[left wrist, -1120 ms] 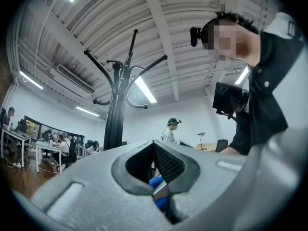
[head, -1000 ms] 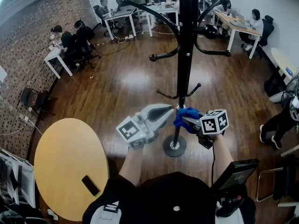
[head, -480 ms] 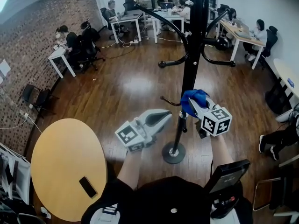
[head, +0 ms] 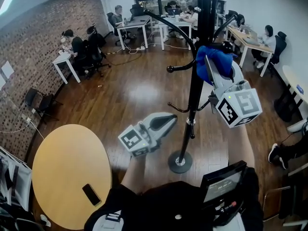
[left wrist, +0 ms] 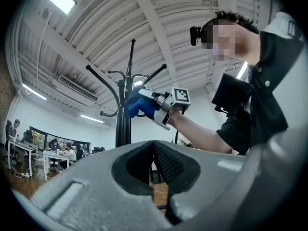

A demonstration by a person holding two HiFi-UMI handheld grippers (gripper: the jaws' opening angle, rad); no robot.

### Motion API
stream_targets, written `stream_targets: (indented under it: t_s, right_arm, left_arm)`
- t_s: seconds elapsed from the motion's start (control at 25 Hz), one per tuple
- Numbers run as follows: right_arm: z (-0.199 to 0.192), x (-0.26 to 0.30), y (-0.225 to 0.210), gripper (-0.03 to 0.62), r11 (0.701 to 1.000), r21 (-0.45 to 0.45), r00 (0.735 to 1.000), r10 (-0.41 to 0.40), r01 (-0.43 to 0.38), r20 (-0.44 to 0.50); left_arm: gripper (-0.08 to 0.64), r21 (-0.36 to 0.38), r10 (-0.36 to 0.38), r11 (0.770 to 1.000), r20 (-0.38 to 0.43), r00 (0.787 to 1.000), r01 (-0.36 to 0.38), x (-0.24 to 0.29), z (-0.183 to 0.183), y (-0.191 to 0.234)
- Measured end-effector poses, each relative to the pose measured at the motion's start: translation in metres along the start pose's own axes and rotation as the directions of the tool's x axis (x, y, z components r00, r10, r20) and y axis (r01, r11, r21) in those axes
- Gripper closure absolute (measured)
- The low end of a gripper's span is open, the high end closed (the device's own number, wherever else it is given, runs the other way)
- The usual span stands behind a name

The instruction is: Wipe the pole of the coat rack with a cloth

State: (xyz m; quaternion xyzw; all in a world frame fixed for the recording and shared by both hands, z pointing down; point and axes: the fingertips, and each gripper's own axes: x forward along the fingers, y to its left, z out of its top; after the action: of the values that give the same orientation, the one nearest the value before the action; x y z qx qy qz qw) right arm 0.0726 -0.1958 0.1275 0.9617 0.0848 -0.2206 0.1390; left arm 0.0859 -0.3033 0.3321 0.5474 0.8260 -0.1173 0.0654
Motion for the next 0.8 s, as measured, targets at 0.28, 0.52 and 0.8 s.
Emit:
stream_targets:
  t_s: [0.28,0.52,0.8]
  right_arm:
    - [0.100,-0.045,0.050,0.546,0.992,-0.116,0.966,0.083,-0.056,0.244]
    - [0.095,-0.039,0.047,0.546,0.991,-0.131,0.969,0.067,-0.036,0.238]
    - [-0.041,0.005,-0.001,0.552,0.999,-0.005,0.994,-0.041,0.041,-0.104]
  left_arm:
    - [0.563,0.007,0.001,1.000,0.001,1.000,-0.001,-0.002,0.007,-0.005]
    - [0.563,0.005,0.004,1.000,-0.001,1.000,-0.004,-0.007,0.005,-0.002]
    - [0.563,-0.001,-0.018,1.000,-0.009,1.000,0.018,0.000,0.002,-0.007]
